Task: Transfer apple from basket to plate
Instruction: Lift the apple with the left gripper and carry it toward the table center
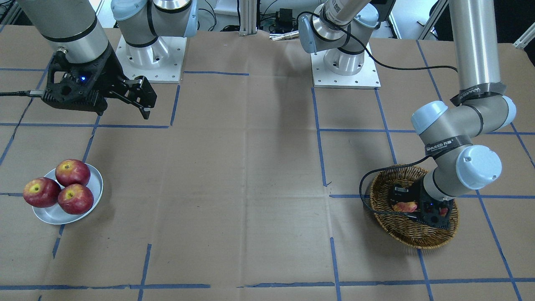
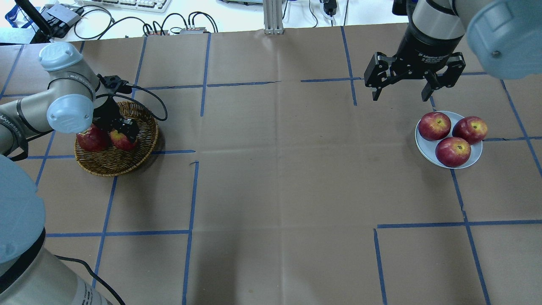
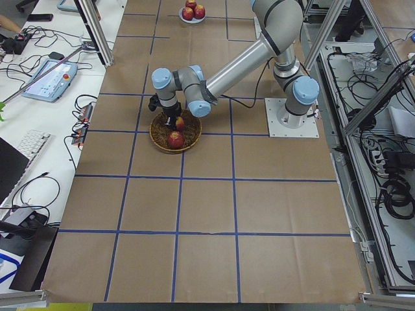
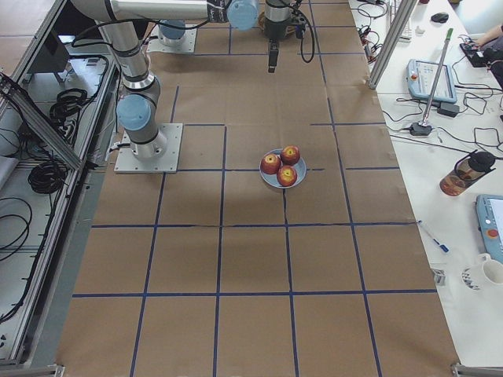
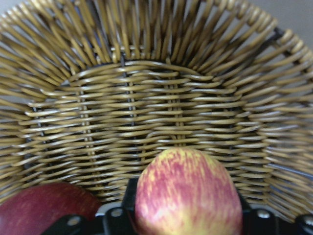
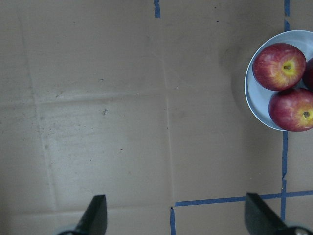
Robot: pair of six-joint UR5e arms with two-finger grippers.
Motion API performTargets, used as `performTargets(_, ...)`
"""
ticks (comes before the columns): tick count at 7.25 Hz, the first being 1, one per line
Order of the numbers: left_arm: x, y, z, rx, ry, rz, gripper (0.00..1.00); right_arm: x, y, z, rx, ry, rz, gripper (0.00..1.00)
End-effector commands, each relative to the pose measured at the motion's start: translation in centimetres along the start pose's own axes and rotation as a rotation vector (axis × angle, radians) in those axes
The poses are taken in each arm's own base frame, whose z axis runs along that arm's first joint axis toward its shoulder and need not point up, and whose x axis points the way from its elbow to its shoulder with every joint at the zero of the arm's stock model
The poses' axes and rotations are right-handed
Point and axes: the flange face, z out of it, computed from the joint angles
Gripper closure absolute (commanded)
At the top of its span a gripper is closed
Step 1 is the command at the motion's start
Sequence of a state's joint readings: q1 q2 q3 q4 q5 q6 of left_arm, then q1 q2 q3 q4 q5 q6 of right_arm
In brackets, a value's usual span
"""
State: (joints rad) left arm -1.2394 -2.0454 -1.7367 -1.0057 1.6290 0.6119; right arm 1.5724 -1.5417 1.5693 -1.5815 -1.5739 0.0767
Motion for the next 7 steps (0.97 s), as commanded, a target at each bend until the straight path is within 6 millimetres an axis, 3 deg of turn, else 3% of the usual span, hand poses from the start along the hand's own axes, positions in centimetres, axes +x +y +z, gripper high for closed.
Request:
performTargets(1, 1.9, 0.3, -4.5, 0.034, -0.022, -0.060, 0.48, 0.0, 0.0, 0.0, 0.000, 0.000, 0.000, 0.00)
performTargets(2, 5.5, 0.6, -7.5, 0.038, -0.016, -0.133, 0.47, 0.0, 0.0, 0.0, 0.000, 0.000, 0.000, 0.00)
performTargets(4, 18.4, -0.9, -9.9, 0.061, -0.033, -0.239, 0.45, -0.1, 0.0, 0.0, 0.000, 0.000, -0.002, 0.00)
performTargets(6, 31.0, -1.6, -9.0, 0.061, -0.021, -0.382, 0.45, 0.0, 0.0, 0.0, 0.000, 0.000, 0.000, 0.00)
performTargets(7, 35.4, -2.3, -7.3, 0.058, -0.022, -0.447, 0.45, 0.0, 0.0, 0.0, 0.000, 0.000, 0.000, 0.00)
